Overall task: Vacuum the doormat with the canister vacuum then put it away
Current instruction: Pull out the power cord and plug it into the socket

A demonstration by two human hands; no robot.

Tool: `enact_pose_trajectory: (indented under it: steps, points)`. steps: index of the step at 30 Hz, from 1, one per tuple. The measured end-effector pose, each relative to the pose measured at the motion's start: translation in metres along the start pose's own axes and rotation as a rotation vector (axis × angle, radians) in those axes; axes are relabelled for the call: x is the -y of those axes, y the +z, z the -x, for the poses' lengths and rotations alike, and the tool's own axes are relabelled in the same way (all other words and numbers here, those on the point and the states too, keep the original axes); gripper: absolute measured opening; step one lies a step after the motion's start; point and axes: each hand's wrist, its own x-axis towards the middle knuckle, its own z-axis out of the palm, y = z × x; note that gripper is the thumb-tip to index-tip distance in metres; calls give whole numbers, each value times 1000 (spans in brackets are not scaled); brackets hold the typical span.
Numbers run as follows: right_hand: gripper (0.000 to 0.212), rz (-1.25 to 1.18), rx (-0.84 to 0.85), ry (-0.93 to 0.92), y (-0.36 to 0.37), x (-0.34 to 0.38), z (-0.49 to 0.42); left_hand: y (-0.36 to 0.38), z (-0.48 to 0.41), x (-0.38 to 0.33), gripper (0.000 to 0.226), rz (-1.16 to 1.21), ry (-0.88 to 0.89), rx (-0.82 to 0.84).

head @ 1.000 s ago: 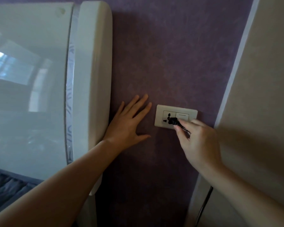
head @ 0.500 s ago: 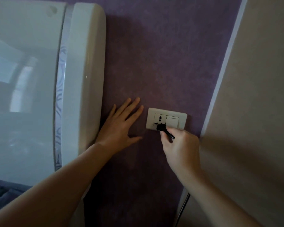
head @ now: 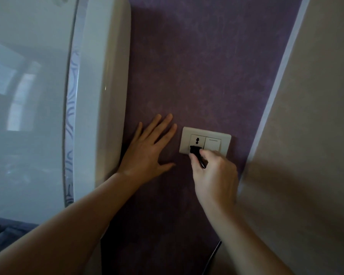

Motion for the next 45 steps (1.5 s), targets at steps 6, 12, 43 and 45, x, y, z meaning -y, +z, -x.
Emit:
enact_pose_trajectory:
  steps: [6,12,43,45]
  points:
    - [16,-93,-18,36,8,-5,-9,1,1,2,104,-4,5,-2]
    - [17,-157,-57,56,15,-10,-6,4,0,1,104,-6,-4,-9]
    - [55,-29,653,98,-49,-3,-34,-48,-10,-26,81,-74,-72,213]
    - [51,27,786,109,-60,5,-52,-64,-18,-36,73,-54,-123,230]
